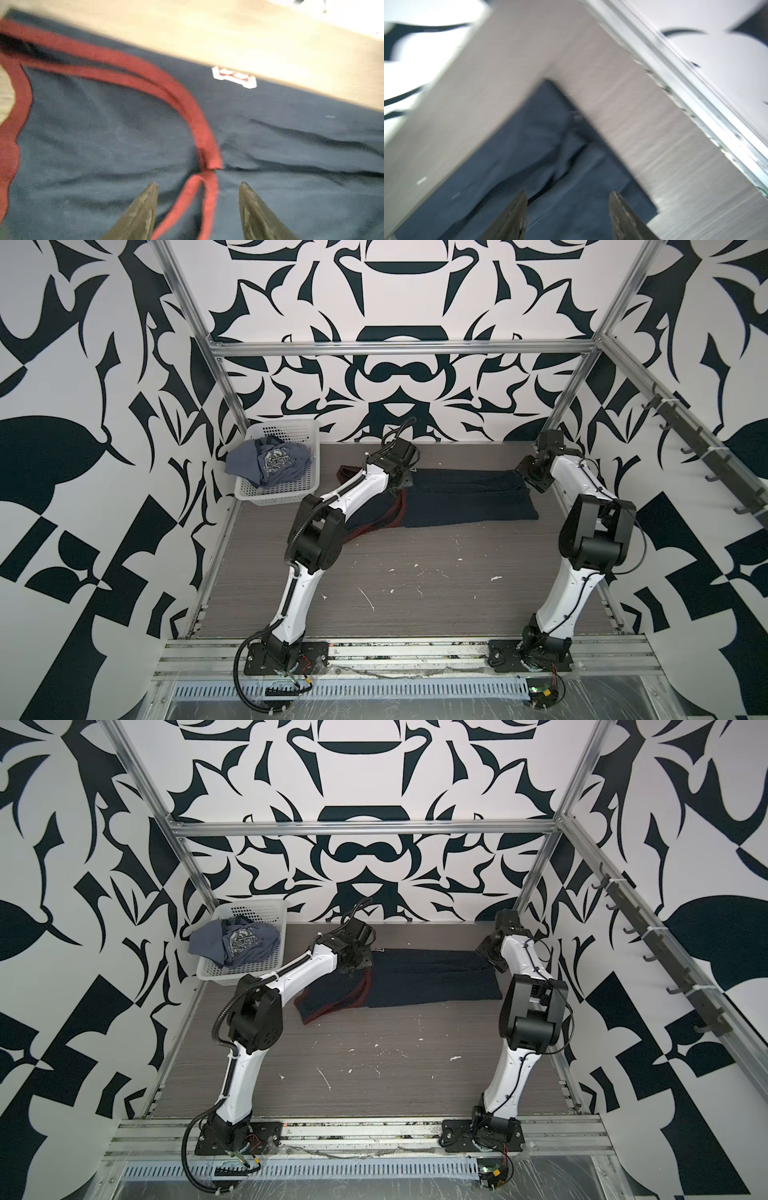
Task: Fold and stack tank tops
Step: Fold the tank top at the top-center of the table, then move the tank top to the center of the table.
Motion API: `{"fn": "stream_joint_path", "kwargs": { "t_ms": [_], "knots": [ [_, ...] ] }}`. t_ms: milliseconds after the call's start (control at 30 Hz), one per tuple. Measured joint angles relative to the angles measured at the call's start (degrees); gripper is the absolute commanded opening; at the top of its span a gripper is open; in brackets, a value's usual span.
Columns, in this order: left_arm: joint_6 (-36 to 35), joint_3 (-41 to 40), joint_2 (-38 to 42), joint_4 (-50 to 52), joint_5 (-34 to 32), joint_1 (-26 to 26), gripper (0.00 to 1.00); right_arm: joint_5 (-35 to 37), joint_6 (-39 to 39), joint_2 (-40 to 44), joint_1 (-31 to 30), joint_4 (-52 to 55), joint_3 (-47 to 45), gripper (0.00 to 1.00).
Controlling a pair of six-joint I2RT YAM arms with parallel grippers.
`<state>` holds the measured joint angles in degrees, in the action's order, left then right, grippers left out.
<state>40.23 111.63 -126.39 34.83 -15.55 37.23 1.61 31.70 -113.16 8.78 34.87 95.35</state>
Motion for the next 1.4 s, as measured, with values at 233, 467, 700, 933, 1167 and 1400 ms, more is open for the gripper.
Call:
{"fn": "stream_joint_path", "kwargs": {
  "t_ms": [233, 467, 700, 933, 1167, 1400],
  "knots": [
    [-0.3, 5.5, -6.8, -1.6, 5.0, 2.2, 0.62, -5.3, 0.0, -8.7, -3.7, -1.9, 1.0, 0.67],
    [-1.5, 8.9, -14.5, -2.5, 6.4, 1.9, 0.61, -6.9, 0.2, -13.4, -1.6, -1.8, 3.5, 0.63],
    [-1.2, 5.6, -13.1, -5.3, 8.6, 3.0, 0.63, -7.9, 1.4, -14.3, 3.4, -2.0, 3.5, 0.62],
    [-0.6, -0.2, -5.4, 0.1, 9.5, 7.6, 0.78, -6.1, 1.3, -12.5, 5.8, -1.8, 1.2, 0.64],
    [2.4, -25.1, 24.4, 3.7, 0.8, 5.6, 0.75, -3.6, -0.5, -5.3, 2.7, 0.2, -2.4, 0.66],
    [4.3, -43.1, 34.4, 9.0, -3.8, 4.9, 0.65, -4.1, -0.7, 9.6, -6.1, -2.5, -16.2, 0.66]
  ]
}}
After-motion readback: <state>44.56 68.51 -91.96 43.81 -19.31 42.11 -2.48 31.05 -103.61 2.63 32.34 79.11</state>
